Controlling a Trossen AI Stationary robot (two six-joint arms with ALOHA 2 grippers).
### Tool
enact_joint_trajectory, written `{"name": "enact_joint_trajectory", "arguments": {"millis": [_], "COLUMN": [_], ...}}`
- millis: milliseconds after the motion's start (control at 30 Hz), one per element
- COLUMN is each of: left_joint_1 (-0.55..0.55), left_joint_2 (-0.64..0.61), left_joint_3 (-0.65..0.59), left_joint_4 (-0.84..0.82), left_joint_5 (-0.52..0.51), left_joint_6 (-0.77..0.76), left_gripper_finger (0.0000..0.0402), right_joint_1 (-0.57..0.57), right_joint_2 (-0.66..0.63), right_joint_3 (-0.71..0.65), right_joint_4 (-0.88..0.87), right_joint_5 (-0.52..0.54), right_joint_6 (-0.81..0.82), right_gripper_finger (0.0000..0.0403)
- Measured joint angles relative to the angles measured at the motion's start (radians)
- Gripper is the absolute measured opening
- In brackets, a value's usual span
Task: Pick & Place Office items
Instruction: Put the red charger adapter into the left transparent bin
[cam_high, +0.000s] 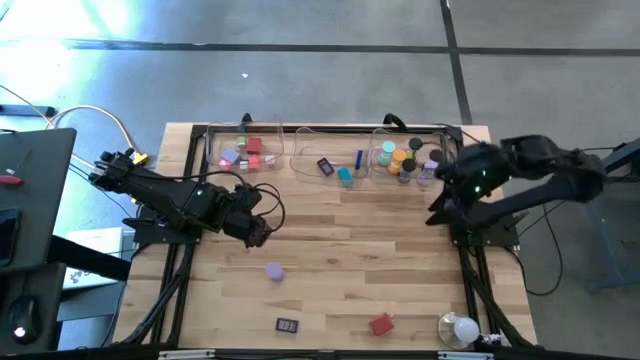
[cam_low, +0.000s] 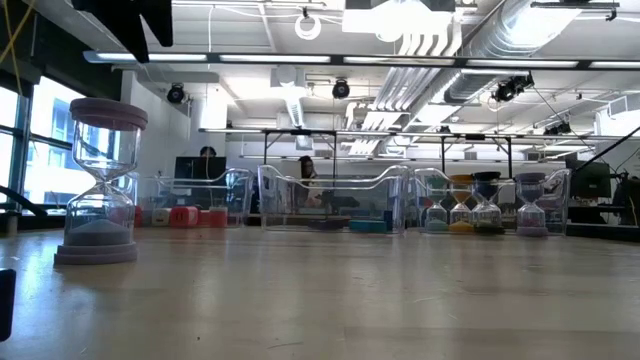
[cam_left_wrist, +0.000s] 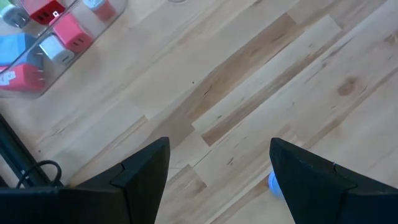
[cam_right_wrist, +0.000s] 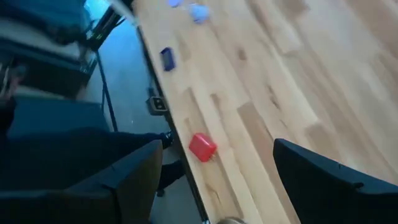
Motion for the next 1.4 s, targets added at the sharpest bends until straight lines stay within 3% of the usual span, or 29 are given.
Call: {"name": "enact_joint_trajectory", "arguments": {"millis": [267,433,733,933,1133,1400], "left_joint_1": [-0.046,-0.082,-0.094,-0.094,-0.094,-0.094], "left_joint_2": [0.000,0.000,0.000,0.000,0.000,0.000], "left_joint_3": [0.000,0.000,0.000,0.000,0.000,0.000], "left_joint_4": [-0.001,-0.001,-0.001,-0.001,-0.001,-0.001], "left_joint_5": [0.001,0.001,0.003,0.003,0.003,0.002], "left_joint_6": [0.055,0.106,0.177,0.190,0.213,0.213], "left_gripper_finger": [0.0269,0.0269,0.0269,0.0269,0.0269,0.0269], "right_joint_1": [0.442,0.608,0.710,0.712,0.712,0.702], "right_joint_2": [0.149,0.328,0.692,0.852,0.941,0.925], "right_joint_3": [0.000,0.000,-0.002,-0.002,-0.001,-0.001], "right_joint_4": [0.280,0.399,0.397,0.397,0.414,0.453], "right_joint_5": [0.314,0.454,0.418,0.404,0.293,0.277], "right_joint_6": [-0.060,-0.085,-0.139,-0.138,-0.130,-0.047], "right_gripper_finger": [0.0290,0.0273,0.0241,0.0222,0.0212,0.0198]}}
